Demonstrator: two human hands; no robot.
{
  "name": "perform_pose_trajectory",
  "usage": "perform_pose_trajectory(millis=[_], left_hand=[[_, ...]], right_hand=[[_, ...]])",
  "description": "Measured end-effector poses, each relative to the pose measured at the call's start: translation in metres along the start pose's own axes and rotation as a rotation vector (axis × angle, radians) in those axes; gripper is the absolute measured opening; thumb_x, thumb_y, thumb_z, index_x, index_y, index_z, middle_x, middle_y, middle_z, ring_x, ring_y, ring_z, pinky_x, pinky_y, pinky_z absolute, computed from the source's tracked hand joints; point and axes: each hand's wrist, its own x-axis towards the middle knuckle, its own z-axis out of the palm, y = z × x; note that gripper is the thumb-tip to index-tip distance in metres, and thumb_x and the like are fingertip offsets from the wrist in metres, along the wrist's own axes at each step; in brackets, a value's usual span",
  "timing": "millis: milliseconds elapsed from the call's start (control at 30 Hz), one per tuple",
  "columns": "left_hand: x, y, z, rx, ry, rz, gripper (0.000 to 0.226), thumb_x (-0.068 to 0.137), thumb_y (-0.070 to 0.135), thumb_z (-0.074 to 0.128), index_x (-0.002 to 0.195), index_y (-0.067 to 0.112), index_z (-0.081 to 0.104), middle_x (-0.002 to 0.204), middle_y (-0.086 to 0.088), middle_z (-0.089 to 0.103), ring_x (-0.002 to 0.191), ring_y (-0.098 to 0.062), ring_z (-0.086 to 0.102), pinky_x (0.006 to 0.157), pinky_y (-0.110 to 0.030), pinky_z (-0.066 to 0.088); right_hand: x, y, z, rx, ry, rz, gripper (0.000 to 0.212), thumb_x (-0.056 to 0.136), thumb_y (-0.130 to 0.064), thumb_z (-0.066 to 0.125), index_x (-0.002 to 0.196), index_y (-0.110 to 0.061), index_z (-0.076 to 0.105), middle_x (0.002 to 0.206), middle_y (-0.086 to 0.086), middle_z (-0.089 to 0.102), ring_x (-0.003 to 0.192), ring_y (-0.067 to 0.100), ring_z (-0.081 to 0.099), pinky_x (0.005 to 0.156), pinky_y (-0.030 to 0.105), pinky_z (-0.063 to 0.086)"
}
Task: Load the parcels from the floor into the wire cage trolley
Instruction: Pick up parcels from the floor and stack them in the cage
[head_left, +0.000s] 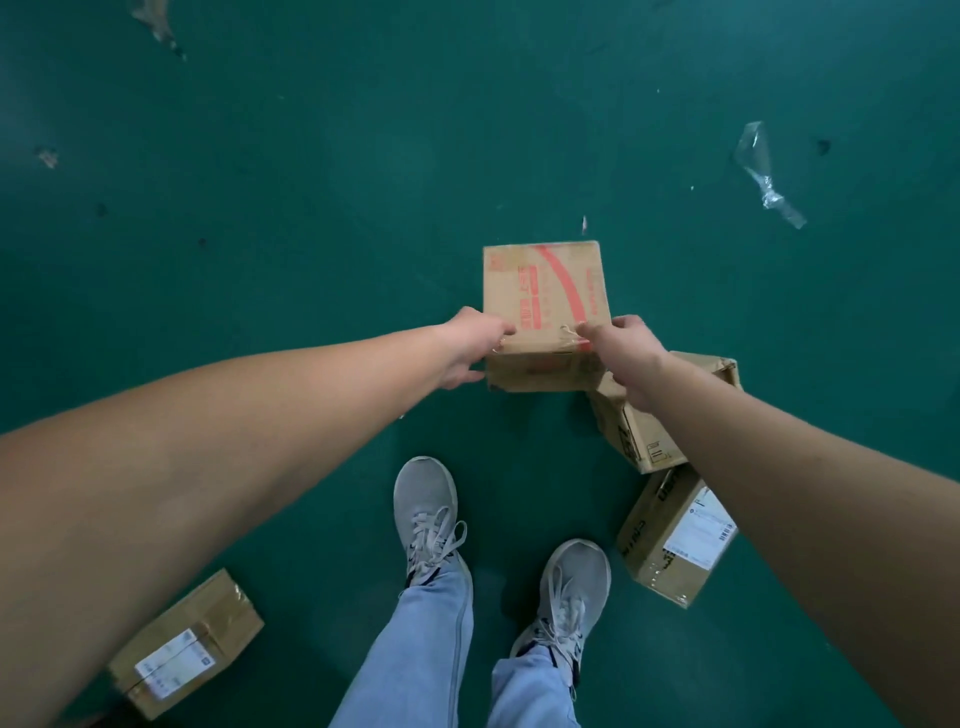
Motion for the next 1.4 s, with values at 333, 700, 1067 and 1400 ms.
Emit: perform_pose_trajectory(millis=[333,700,1067,1400], left_hand=[[-0.193,0.042,-0.073,-0.379,-0.035,0.067,0.071,0.081,0.061,0.075,0.133,0.026,0.04,0.129,-0.011,0.057,0.107,-0.034,0.064,0.066,-0.059,0.058],[-0.549,0.037,-0.155,-0.526,0.045,0.322,0.106,0.05,0.073,0.08,0.139,0.026,0.049,0.129,-0.01,0.065,0.101,-0.033,0.07,0.068,-0.051,0.06],[-0.793,-0.117,-0.203,-0.745,0.177,0.442,0.071,0.079,0.071,0.07,0.132,0.025,0.058,0.128,-0.006,0.062,0.109,-0.034,0.063,0.07,-0.046,0.062],[-0.896,-0.325,-0.23,-0.977,0.361,0.483,0.065,0.08,0.067,0.072,0.129,0.026,0.06,0.127,-0.005,0.058,0.11,-0.038,0.06,0.08,-0.057,0.06]], right_hand=[[-0.189,-0.099,-0.032,0.285,-0.133,-0.038,0.06,0.092,-0.059,0.063,0.132,-0.025,0.034,0.121,0.01,0.061,0.099,0.024,0.063,0.082,0.05,0.058],[-0.533,-0.188,-0.075,0.132,-0.218,-0.284,0.051,0.091,-0.069,0.054,0.118,-0.027,0.064,0.102,0.0,0.073,0.089,0.019,0.067,0.068,0.035,0.046],[-0.777,-0.148,-0.032,-0.085,-0.398,-0.479,0.056,0.089,-0.064,0.061,0.131,-0.026,0.057,0.113,0.005,0.071,0.1,0.026,0.068,0.078,0.044,0.057],[-0.915,-0.049,0.083,-0.287,-0.593,-0.57,0.045,0.092,-0.058,0.062,0.122,-0.025,0.061,0.113,0.006,0.071,0.106,0.03,0.065,0.085,0.048,0.054]])
